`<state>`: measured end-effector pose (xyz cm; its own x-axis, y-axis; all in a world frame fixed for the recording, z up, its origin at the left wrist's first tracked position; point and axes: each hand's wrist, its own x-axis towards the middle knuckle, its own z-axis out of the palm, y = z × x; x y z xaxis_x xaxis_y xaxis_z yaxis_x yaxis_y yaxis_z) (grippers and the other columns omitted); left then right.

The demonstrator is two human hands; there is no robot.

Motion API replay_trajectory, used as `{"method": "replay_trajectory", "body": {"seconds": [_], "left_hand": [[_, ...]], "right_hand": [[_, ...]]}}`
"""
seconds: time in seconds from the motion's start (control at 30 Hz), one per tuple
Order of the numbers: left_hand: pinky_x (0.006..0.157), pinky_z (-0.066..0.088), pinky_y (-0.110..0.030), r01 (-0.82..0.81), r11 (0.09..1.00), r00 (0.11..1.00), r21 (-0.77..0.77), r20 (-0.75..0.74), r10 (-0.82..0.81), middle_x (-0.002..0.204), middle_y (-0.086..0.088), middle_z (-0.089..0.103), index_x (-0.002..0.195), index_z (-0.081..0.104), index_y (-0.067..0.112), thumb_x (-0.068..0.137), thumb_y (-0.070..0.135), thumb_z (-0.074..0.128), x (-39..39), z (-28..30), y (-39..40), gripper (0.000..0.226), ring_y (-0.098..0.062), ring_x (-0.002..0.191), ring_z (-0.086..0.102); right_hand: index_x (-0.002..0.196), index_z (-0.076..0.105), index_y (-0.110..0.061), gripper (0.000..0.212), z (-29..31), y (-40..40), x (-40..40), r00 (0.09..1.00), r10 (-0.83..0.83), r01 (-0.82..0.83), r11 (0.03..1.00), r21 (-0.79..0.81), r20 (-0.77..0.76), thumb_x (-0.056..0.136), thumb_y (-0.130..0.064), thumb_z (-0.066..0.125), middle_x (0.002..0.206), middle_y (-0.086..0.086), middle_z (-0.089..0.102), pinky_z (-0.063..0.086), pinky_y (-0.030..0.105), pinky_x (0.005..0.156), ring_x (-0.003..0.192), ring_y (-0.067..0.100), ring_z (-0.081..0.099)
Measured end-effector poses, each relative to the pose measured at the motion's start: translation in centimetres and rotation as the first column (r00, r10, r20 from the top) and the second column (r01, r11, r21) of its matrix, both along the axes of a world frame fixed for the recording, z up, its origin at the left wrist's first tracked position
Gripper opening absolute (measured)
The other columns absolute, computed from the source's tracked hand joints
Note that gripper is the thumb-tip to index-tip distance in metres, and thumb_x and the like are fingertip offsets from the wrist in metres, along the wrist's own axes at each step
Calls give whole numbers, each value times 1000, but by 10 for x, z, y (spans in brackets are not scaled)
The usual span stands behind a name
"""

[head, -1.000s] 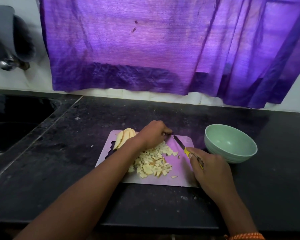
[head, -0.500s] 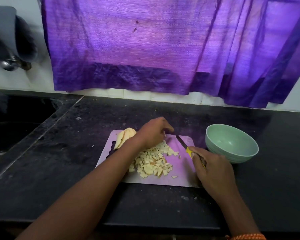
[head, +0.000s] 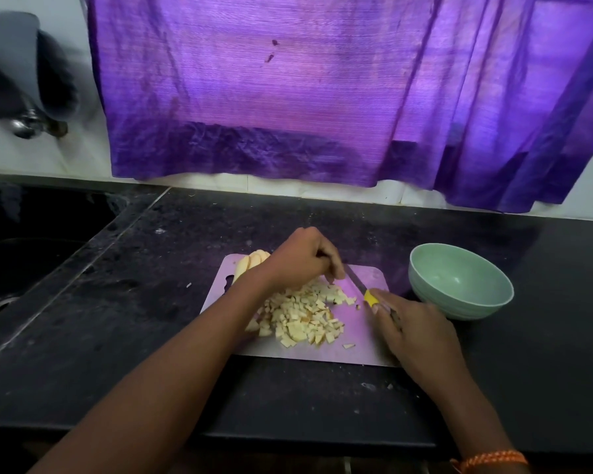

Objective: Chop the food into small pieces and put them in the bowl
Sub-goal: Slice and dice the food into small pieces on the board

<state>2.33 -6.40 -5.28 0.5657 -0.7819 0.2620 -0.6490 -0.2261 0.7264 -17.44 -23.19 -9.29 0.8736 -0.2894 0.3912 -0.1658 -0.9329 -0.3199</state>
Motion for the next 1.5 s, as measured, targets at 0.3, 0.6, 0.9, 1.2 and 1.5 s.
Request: {"method": "replay_trajectory", "body": {"seconds": [0.3,0.6,0.9,1.2,1.5], "left_hand": [[101,54,-29,-46,987,996,152,87,33,126,4,75,124,80,19,104,3,59,18,-6,8,34,-10,113,69],[79,59,-28,-13,997,998,82,-57,18,91,-4,80,96,85,10,99,-13,46,25,2,23,45,-22,87,75],[100,58,-39,-104,989,992,109,87,95,104,14,78,110,81,28,101,18,72,37,14,44,16,1,101,70],[96,56,-55,201,971,979,131,-13,-201,102,6,79,105,84,24,88,23,88,5,17,26,18,-21,96,72],[84,59,-30,28,979,998,202,-52,-18,92,5,83,108,86,19,93,9,81,32,24,50,19,-12,87,79]], "right_hand": [[135,60,-41,33,-2,41,1,993,115,-115,993,23,15,104,-41,48,84,0,73,54,38,68,78,21,67],[130,60,-60,33,-4,24,-5,935,236,-312,902,299,264,100,-48,56,95,10,75,58,44,70,82,29,73],[135,57,-51,35,-8,20,-3,952,157,-228,936,269,261,102,-41,59,91,1,77,58,42,67,75,14,71],[127,67,-52,27,-2,22,-2,930,200,-319,856,406,309,102,-42,60,100,12,74,57,56,78,92,32,71],[124,74,-38,25,-1,22,-6,922,215,-354,804,477,321,102,-33,65,100,-10,79,58,54,81,96,29,73]]}}
